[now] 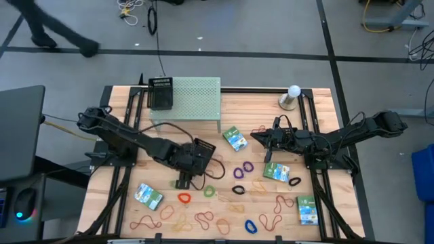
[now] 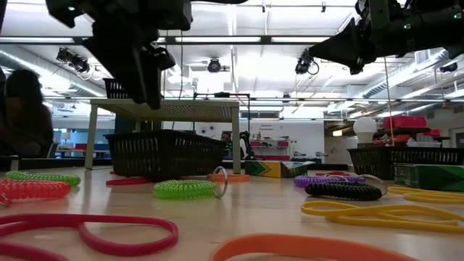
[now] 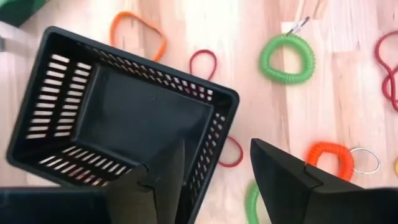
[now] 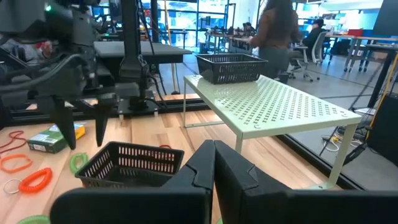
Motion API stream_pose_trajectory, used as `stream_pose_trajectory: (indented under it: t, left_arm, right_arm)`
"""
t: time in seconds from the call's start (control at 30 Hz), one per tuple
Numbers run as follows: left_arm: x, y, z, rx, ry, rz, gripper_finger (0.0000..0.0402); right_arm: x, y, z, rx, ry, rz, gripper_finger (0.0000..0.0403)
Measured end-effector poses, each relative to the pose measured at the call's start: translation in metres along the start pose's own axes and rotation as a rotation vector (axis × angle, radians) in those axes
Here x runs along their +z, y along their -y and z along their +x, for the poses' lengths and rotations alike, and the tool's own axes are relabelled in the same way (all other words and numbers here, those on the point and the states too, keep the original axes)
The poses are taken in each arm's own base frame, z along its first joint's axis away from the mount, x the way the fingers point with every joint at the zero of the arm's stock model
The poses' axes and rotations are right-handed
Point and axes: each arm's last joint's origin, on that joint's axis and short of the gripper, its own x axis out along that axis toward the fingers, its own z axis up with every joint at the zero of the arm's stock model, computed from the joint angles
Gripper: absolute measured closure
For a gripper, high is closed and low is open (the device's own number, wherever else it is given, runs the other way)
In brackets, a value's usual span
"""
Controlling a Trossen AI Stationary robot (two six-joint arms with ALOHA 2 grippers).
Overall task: Pick & Place Office Desk Supplies
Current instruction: Put the black bin on the shelf
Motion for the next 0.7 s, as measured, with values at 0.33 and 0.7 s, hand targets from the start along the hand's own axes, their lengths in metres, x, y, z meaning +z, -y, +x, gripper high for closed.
stream_pose_trajectory:
  t: [0.33,0.7]
  left_arm:
    - [-0.004,0.011,0.038,0.054,-0.105,0.040,0.0208]
    - [-0.007,0.016,0.053,0.114,-0.132,0.040,0.0361]
  right_arm:
    - [0.000,0.000,0.000,0.000,0.004,0.002,0.0391]
    - [0.000,0.000,0.000,0.000,0.004,0.002,0.0391]
